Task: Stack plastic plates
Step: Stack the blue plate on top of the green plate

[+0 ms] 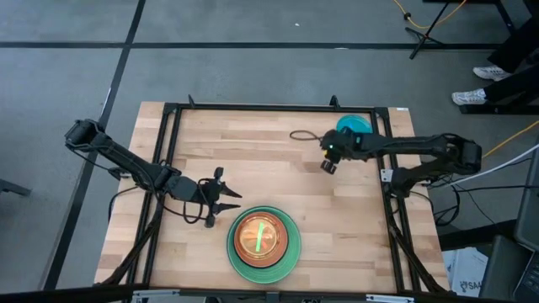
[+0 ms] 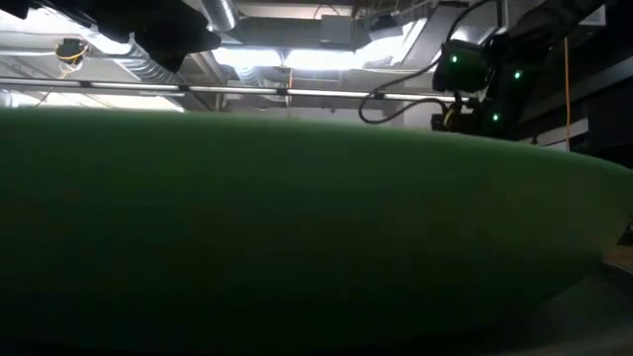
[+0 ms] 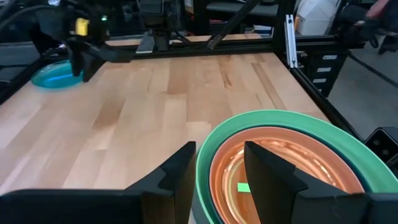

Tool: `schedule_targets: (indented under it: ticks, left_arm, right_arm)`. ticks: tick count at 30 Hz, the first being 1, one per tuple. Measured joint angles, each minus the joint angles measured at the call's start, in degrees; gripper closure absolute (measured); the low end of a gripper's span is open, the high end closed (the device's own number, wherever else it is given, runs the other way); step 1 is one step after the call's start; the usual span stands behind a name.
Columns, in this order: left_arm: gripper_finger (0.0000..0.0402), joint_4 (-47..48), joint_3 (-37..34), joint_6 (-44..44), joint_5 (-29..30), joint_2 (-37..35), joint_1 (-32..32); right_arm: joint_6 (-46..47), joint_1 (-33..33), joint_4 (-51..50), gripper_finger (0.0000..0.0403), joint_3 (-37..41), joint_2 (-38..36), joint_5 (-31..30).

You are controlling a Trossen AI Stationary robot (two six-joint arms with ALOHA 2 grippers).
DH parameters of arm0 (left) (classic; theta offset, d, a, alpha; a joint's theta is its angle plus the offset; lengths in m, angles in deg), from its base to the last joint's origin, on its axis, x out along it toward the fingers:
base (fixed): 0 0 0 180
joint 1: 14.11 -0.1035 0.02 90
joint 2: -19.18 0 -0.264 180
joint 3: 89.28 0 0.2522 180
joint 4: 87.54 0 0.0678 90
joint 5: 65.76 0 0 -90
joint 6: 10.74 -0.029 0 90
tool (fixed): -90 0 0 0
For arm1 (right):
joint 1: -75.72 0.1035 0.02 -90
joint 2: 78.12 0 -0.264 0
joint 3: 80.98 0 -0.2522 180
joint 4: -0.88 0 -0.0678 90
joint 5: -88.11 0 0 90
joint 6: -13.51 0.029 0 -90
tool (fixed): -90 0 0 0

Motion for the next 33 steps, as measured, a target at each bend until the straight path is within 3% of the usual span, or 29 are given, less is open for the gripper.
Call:
schedule_targets:
  ticks: [10, 23, 29, 33]
  left_arm:
    - [0.0272, 0.13, 0.0, -0.07, 0.15, 0.0, 0.0]
    - [0.0272, 0.01, 0.0, -1.4, 0.17, 0.69, 0.0]
    - [0.0272, 0.02, -0.02, -1.42, 0.16, 0.92, 0.0]
    - [0.0272, 0.07, -0.02, -1.42, 0.16, 0.92, 0.01]
  right_arm:
    - [2.13, -12.5, 0.47, 0.0214, 0.2, 0.02, -1.33]
    - [0.35, -20.29, 2.39, 0.021, 0.2, 3.08, 2.72]
    - [-0.49, -20.96, 5.57, 0.021, 0.2, 8.71, 2.78]
    - [-0.75, -20.98, 6.66, 0.0212, 0.2, 11.72, -0.46]
